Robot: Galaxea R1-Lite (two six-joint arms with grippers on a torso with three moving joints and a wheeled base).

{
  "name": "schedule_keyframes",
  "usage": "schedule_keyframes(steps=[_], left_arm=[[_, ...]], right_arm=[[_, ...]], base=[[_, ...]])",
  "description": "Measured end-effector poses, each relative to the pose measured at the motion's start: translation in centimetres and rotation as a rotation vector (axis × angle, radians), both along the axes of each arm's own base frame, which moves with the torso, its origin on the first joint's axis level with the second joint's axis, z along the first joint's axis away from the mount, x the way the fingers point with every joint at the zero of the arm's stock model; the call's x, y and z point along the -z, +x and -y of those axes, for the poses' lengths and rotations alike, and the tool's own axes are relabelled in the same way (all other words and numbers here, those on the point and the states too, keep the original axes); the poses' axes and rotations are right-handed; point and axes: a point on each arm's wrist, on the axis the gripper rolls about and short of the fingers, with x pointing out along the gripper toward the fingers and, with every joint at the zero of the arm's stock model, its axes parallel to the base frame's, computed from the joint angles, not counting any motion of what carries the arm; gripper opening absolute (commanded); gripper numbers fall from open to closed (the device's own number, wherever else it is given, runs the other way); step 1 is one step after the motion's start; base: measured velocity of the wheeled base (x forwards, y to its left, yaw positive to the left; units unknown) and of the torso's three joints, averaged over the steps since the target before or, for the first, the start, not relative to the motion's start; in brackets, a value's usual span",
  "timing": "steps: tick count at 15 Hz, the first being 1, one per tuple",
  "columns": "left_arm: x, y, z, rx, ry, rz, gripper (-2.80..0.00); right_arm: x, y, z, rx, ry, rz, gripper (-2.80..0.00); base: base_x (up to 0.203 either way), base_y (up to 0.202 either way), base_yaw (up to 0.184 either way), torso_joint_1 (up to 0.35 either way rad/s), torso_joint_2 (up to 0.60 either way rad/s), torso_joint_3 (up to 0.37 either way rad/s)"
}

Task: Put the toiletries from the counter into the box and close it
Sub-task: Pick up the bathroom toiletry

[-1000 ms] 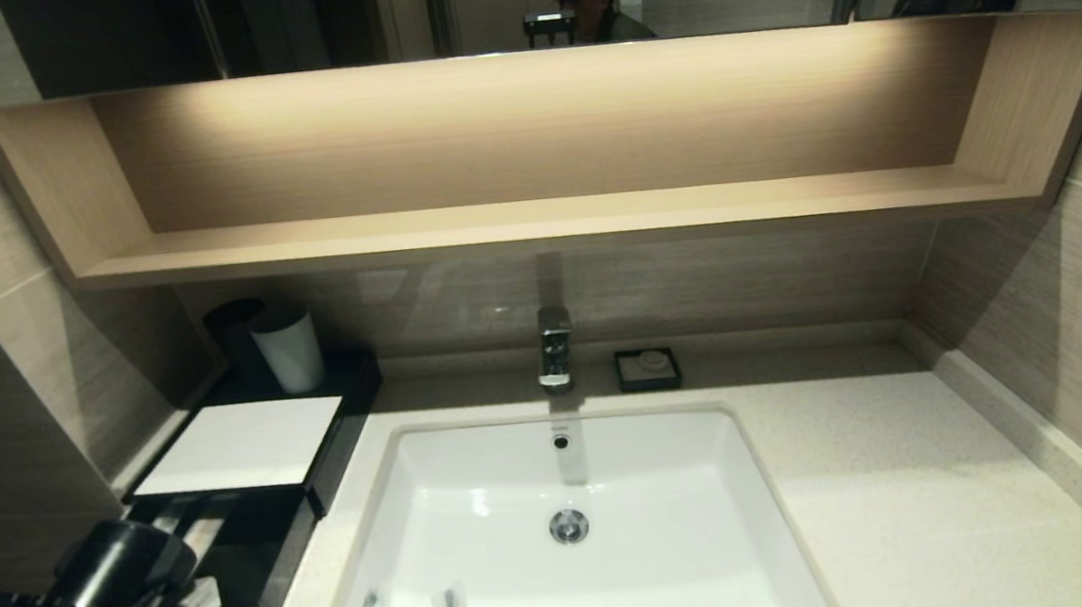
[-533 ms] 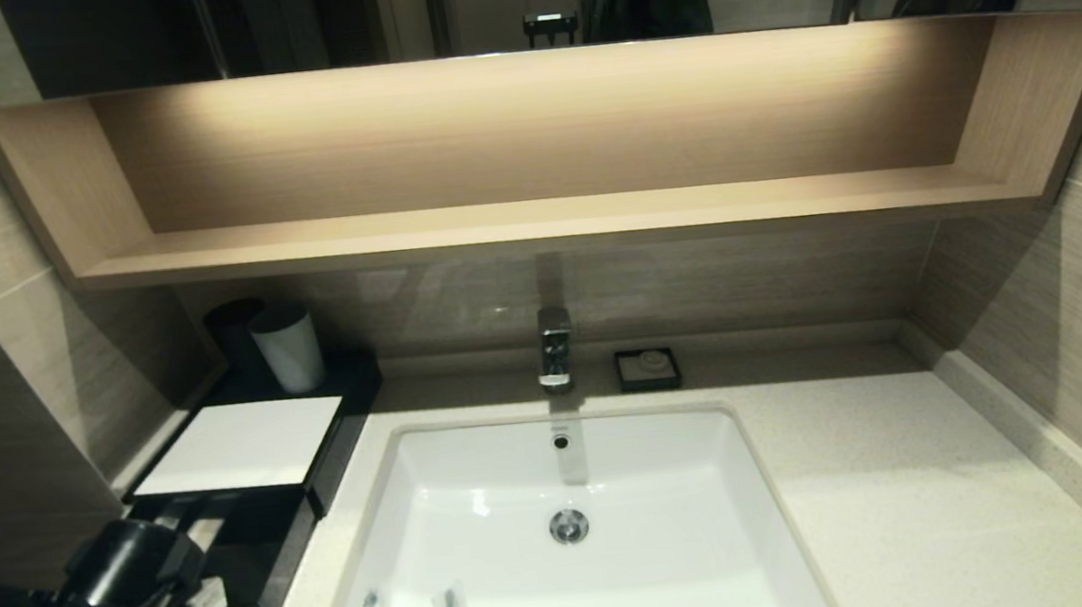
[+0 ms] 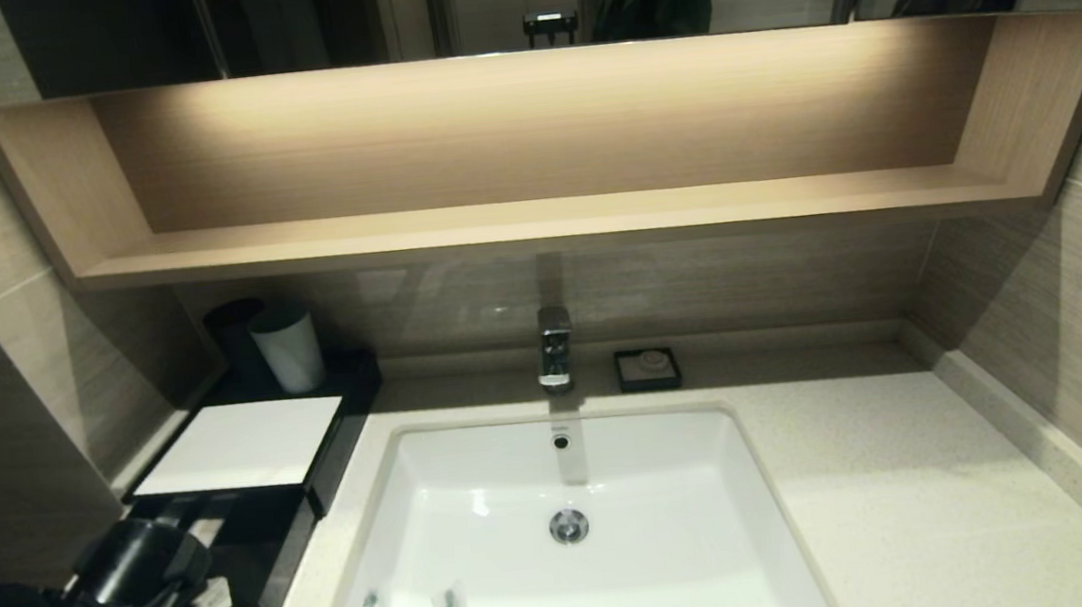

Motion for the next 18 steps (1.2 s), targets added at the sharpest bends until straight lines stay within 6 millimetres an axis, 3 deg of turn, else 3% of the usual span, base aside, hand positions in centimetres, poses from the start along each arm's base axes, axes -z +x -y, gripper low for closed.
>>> schedule_keyframes(steps=[18], left_arm=[[0.25,0.0,0.05,0.012,0.012,-0.014,0.0]], right_arm=[[0.0,0.0,0.0,0.001,0.0,0.0,-2.8]], base=[[0.0,0.0,0.0,0.0,0.0,0.0]])
